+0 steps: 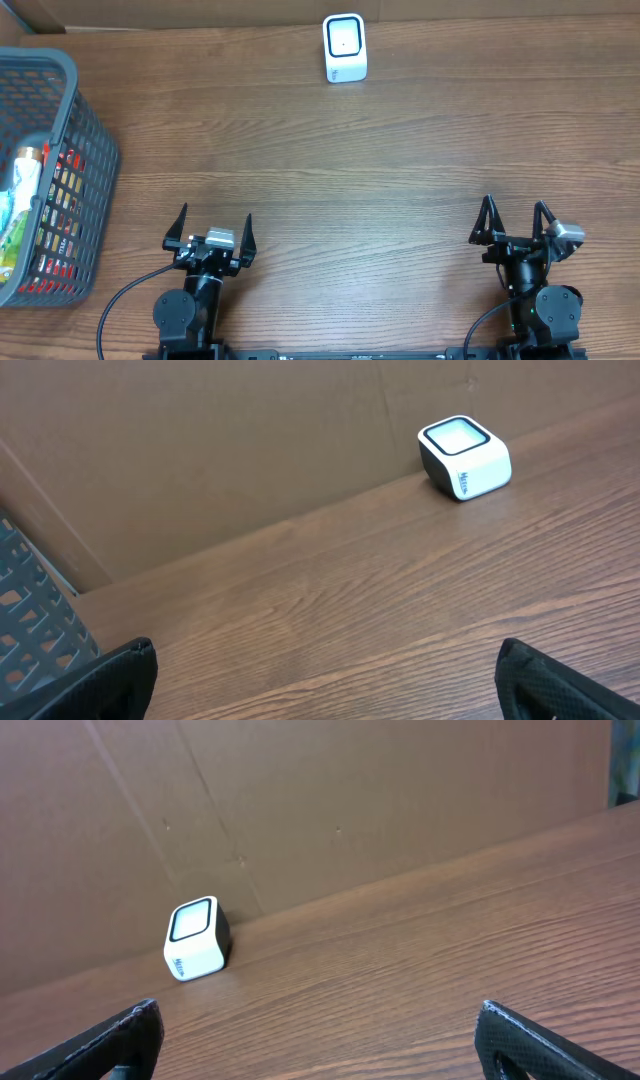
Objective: Scan the item barcode
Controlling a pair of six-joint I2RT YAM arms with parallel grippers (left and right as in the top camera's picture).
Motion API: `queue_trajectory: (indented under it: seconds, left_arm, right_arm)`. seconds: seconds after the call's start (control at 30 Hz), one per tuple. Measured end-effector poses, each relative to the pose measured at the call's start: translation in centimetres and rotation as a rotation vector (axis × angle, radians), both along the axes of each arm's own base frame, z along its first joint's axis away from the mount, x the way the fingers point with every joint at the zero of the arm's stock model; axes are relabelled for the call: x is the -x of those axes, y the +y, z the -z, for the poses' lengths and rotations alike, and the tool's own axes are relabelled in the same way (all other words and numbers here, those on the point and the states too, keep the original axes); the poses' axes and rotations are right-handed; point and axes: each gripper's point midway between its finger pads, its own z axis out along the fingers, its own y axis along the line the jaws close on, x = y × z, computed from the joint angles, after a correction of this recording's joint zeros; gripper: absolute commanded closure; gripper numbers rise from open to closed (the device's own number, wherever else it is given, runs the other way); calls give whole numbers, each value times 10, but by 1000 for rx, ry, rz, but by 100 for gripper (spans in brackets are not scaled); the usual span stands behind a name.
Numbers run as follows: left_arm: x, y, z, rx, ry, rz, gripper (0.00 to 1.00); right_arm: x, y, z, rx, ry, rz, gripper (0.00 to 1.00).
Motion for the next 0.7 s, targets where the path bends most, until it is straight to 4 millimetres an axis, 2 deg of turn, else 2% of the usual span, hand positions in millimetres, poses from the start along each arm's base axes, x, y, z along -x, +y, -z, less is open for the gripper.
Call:
queue_trajectory:
  seconds: [0.7]
  left_arm:
    - [0, 3, 1, -1, 2, -15, 0]
  right_arm:
    - [0, 1, 0, 0, 0, -3, 0]
